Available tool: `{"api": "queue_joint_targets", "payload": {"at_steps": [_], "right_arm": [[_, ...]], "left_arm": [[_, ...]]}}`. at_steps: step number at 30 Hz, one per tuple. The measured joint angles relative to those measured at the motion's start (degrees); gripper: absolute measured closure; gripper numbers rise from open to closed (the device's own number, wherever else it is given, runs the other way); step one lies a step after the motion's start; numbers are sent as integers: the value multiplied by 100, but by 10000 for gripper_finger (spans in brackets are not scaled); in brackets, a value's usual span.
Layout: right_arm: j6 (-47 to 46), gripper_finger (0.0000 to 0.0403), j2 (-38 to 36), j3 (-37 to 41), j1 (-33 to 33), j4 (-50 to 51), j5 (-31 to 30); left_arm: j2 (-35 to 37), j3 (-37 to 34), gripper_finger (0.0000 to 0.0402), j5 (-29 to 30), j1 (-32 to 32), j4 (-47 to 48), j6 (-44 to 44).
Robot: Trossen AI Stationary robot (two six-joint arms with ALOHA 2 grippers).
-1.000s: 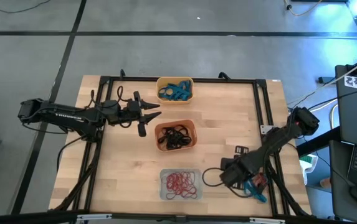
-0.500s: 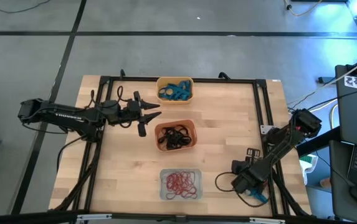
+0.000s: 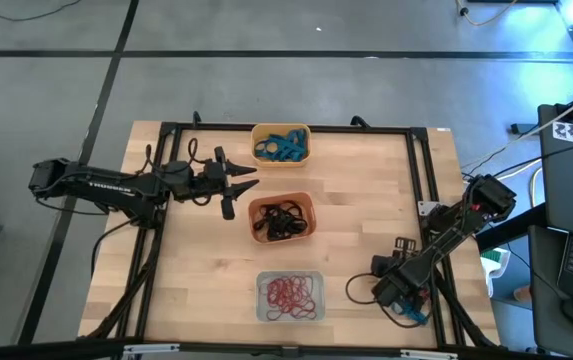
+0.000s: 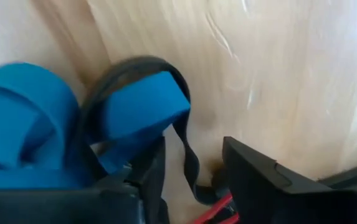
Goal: Sort rubber bands into baskets
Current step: Put the black rubber band in the orange bin
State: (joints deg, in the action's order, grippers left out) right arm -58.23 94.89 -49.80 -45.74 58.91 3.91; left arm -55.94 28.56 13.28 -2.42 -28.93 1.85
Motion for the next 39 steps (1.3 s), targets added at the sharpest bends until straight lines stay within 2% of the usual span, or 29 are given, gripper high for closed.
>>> {"api": "queue_joint_targets", "payload": {"at_steps": [12,17,21,30,39], "right_arm": [[303,394,0,0,0,-185,-89],[318,388,0,-64,0,-80,-92],[446,399,-38,-331,0,364,-287],[402,400,-501,-884,170,1177,-1117],[696,401,-802,-1567,617,1203,-2305]], "left_arm": [[0,0,260,0,2,-2,4],[0,0,260,0,0,-2,7],[0,0,260,0,0,-2,9],[0,0,260,0,0,-2,9],[0,0,260,0,0,-2,9]]}}
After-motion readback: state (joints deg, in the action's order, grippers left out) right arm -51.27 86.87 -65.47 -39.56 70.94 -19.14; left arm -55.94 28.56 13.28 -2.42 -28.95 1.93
